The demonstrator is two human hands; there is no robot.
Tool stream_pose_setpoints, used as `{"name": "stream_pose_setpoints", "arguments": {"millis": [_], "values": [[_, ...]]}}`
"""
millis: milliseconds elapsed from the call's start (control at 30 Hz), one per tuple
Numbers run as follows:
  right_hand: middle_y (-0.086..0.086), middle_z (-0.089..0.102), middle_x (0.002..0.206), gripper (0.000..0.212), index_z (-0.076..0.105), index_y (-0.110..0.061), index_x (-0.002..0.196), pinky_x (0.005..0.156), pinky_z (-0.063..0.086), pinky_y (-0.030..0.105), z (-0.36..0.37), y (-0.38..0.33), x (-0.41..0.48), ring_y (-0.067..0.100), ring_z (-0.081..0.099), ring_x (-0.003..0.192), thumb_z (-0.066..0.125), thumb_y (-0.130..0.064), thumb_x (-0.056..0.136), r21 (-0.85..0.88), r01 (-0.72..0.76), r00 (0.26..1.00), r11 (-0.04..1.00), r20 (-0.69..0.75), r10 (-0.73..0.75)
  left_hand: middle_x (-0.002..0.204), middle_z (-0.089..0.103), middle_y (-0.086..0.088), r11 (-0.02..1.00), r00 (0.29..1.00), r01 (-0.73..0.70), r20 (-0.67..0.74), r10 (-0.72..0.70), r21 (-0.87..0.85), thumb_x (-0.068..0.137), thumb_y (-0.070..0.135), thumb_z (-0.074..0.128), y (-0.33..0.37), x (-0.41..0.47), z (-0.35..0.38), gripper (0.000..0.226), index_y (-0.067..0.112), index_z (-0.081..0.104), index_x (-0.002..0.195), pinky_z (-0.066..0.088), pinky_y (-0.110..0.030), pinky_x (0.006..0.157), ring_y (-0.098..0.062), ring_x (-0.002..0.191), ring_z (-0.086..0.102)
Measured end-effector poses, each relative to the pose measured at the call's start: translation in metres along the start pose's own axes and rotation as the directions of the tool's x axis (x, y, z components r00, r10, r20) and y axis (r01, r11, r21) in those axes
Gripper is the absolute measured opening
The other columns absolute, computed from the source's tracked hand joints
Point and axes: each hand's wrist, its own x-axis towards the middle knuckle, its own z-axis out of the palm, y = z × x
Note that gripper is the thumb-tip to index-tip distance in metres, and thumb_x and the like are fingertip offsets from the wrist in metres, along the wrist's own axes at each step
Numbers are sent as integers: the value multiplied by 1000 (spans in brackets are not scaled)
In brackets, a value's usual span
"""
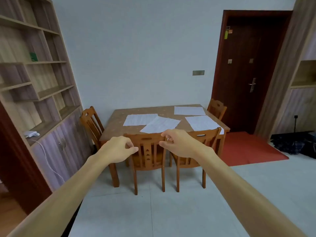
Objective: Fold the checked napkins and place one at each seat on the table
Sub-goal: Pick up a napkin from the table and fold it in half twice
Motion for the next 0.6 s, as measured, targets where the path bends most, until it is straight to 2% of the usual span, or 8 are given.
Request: {"name": "stream_pose_setpoints", "arguments": {"millis": [133, 433, 600], "values": [[4, 56, 141, 52, 48, -18, 145, 103, 47, 33, 15, 14, 53, 19, 55, 126, 49, -46, 101, 13, -4, 1000, 1000, 20, 3, 125, 67, 1, 999, 999, 33, 29, -33, 7, 96, 49, 56, -23, 48, 4, 35, 23, 68, 118, 52, -31, 94, -17, 114, 62], [3, 54, 142, 47, 49, -24, 141, 103, 47, 34, 19, 72, 206, 18, 54, 127, 52, -45, 100, 53, -14, 1000, 998, -5, 15, 122, 68, 3, 998, 998, 59, 36, -60, 23, 94, 55, 56, -57, 209, -5, 38, 27, 67, 116, 54, -39, 96, -17, 112, 63], [3, 54, 141, 47, 48, -23, 142, 102, 46, 33, 19, 105, 278, 18, 54, 126, 53, -44, 100, 59, -58, 998, 997, 9, 57, 121, 68, 5, 998, 997, 66, 40, -66, 0, 92, 58, 57, -67, 285, 6, 36, 31, 67, 113, 55, -39, 94, -15, 109, 64]]}}
